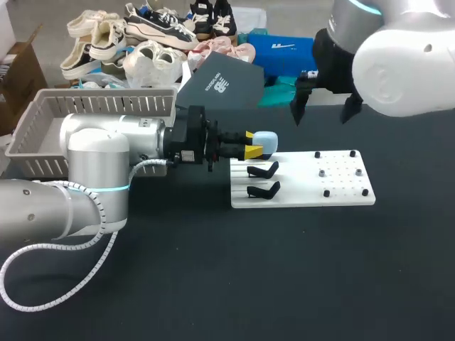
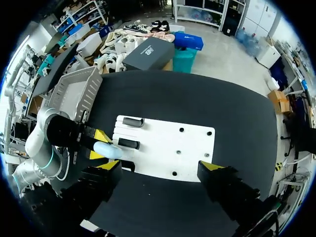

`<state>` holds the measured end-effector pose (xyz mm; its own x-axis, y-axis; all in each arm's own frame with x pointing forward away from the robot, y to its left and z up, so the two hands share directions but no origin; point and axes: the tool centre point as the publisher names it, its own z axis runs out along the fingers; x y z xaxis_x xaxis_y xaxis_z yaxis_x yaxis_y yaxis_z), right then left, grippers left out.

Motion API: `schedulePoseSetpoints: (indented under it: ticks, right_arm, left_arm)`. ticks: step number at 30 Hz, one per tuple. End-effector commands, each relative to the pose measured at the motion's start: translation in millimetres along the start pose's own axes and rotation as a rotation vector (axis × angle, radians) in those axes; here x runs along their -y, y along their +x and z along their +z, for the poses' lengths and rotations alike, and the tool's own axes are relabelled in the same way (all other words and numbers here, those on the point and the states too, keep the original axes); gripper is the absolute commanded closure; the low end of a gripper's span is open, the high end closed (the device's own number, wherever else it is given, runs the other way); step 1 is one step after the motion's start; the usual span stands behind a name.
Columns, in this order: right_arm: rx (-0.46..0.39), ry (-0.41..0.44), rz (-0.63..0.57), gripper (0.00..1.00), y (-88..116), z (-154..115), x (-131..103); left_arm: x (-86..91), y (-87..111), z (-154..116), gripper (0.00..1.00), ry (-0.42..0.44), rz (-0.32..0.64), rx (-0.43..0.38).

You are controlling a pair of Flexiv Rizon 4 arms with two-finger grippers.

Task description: Pick up each earbud case from the left stands, insert the matching earbuds, close the lid, and place the case in the box.

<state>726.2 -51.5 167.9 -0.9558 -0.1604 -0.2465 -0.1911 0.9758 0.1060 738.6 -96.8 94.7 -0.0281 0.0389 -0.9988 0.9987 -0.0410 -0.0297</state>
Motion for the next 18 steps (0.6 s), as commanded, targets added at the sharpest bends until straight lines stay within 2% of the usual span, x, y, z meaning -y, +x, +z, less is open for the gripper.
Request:
schedulePoseSetpoints:
  ticks: [1, 7, 12, 18]
  right_arm:
    - [0.117, -0.025, -0.010, 0.00, 20, -6, 8]
    - [0.117, -0.025, -0.010, 0.00, 20, -6, 8]
    - [0.117, -0.025, -0.010, 0.00, 20, -6, 8]
    - [0.117, -0.025, -0.010, 0.00, 20, -6, 8]
  left_arm:
    - [26.5, -15.8, -31, 1.00, -0.113, -0.002, -0.037]
    - [40.2, -28.2, -61, 1.00, -0.246, 0.005, -0.104]
    - [44.3, -33.8, -89, 1.00, -0.372, -0.020, -0.163]
    - [42.0, -33.0, -134, 1.00, -0.533, -0.061, -0.282]
